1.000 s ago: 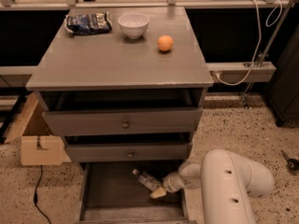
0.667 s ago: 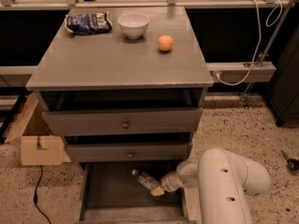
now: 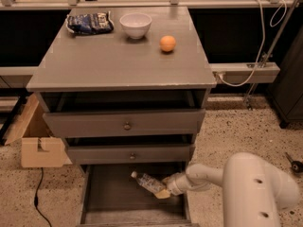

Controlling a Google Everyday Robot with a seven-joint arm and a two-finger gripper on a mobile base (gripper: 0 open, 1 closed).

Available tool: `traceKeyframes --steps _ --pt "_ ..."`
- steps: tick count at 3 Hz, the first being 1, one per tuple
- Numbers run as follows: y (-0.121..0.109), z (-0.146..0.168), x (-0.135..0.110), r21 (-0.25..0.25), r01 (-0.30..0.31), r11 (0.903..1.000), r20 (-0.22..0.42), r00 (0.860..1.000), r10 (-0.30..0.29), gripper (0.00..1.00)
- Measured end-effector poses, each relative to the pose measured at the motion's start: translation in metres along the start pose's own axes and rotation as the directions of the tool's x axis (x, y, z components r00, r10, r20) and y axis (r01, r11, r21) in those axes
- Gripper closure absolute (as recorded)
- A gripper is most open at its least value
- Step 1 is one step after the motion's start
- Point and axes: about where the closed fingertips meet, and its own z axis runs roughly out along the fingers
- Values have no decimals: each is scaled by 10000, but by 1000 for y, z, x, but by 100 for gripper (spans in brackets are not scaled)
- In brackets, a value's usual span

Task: Pick blue plastic bottle from bottom drawer and place on counter

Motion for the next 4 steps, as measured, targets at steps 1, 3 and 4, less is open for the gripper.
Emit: traceKeyframes --steps 1,3,4 --pt "44 -49 -20 -858 2021 9756 464 9790 -1987 100" --pt "88 -112 -35 -1118 3743 9205 600 9272 -3698 100" --pt "93 -156 -43 -527 4231 9045 902 9041 -4176 100"
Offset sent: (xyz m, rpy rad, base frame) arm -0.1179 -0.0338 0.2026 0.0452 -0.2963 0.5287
